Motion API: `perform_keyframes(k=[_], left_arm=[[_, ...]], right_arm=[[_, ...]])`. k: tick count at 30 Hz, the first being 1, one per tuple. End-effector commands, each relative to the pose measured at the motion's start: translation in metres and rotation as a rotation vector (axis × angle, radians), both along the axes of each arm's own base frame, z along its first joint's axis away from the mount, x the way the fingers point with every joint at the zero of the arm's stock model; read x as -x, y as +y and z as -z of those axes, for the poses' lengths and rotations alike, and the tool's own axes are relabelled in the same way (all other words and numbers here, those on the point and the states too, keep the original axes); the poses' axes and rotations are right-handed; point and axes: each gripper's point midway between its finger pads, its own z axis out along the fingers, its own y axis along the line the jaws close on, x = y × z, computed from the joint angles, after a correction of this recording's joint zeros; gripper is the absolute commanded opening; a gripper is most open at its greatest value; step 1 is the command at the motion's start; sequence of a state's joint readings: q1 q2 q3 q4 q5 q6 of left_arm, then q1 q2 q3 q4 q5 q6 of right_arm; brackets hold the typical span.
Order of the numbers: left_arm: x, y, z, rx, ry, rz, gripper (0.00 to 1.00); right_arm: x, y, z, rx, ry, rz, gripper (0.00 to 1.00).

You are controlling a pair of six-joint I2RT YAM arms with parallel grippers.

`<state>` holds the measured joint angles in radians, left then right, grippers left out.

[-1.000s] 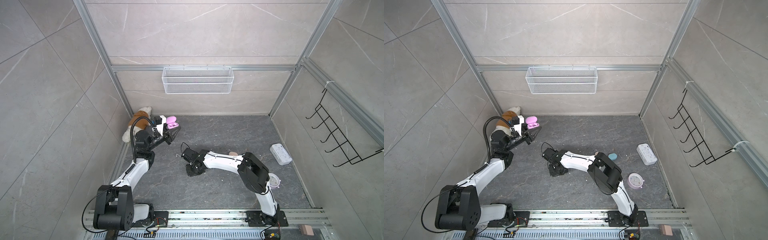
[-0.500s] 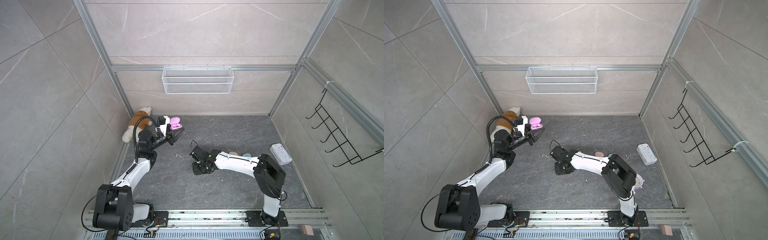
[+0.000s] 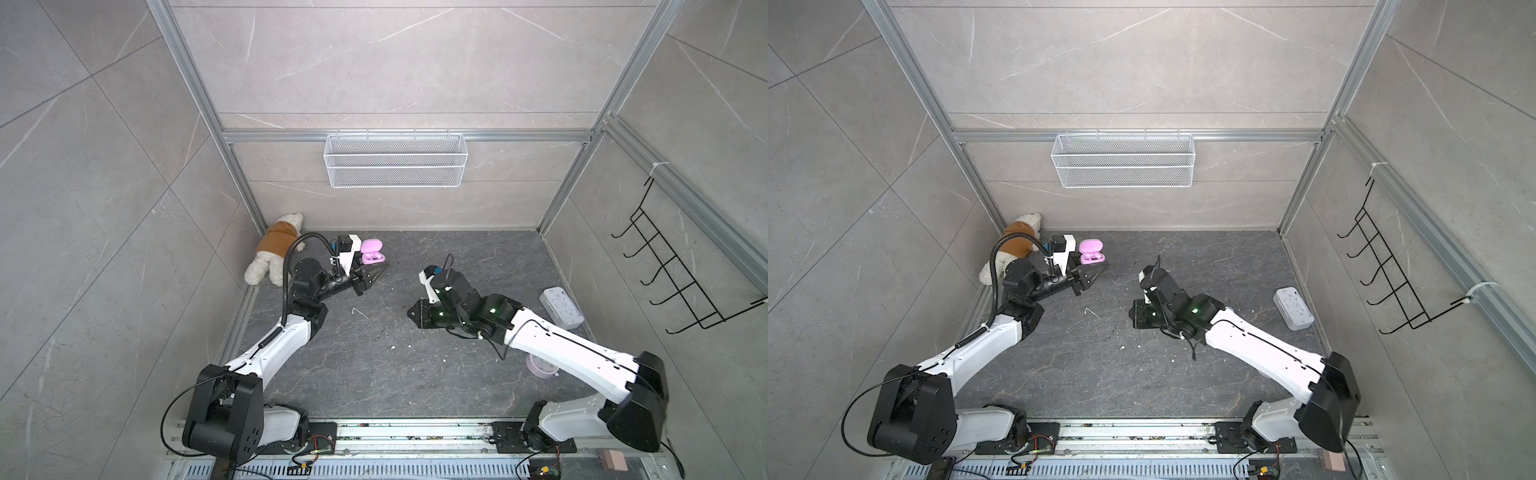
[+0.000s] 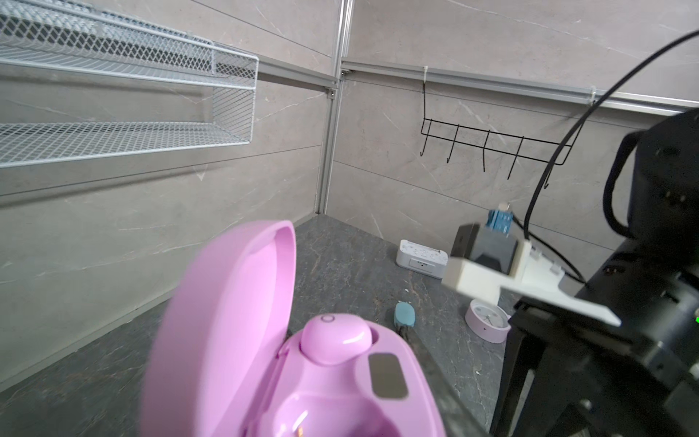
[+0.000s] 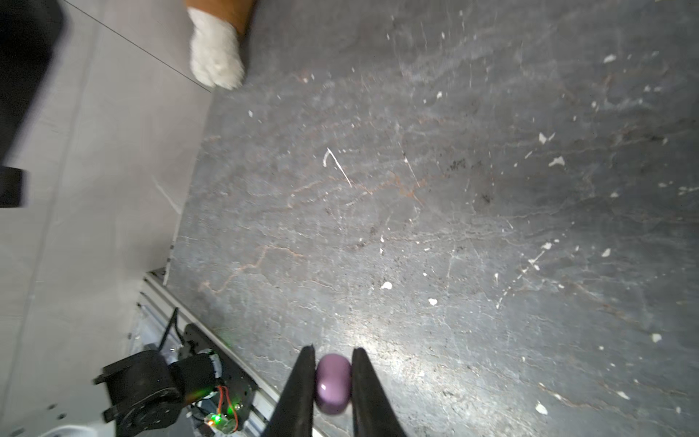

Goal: Insert wireless bluetooth earbuds into charging case
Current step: Pick up the wireless bluetooth earbud from the center of the table, then insert the wireless bluetooth earbud into the charging case.

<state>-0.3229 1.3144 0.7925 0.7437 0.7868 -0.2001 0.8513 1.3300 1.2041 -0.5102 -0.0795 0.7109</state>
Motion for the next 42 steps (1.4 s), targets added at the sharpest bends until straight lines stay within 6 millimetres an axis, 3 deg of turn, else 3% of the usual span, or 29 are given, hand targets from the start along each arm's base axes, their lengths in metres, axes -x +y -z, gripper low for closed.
perform_keyframes(k=[1, 6, 11, 15, 18, 23, 42], left_arm=[[0.009, -0.009, -0.041, 0.048, -0.130, 0.025, 0.16], [0.031, -0.031, -0.048, 0.030, -0.180, 0.080, 0.16], [0.051, -0.046, -0.052, 0.010, -0.216, 0.121, 0.16], [0.062, -0.052, -0.053, 0.021, -0.224, 0.148, 0.16], [0.070, -0.058, -0.055, 0.025, -0.234, 0.169, 0.16], [0.081, -0.067, -0.052, 0.003, -0.249, 0.196, 0.16], [0.100, -0.072, -0.055, -0.016, -0.278, 0.242, 0.16]], right_arm=[[0.008, -0.008, -0.041, -0.089, -0.066, -0.023, 0.20], [0.015, -0.015, -0.098, -0.196, -0.164, -0.045, 0.20], [0.021, -0.008, -0.147, -0.342, -0.241, -0.085, 0.20], [0.023, 0.001, -0.178, -0.453, -0.288, -0.118, 0.20], [0.022, 0.007, -0.190, -0.500, -0.299, -0.129, 0.20], [0.018, 0.013, -0.198, -0.548, -0.316, -0.129, 0.20], [0.010, 0.024, -0.179, -0.510, -0.262, -0.130, 0.19]])
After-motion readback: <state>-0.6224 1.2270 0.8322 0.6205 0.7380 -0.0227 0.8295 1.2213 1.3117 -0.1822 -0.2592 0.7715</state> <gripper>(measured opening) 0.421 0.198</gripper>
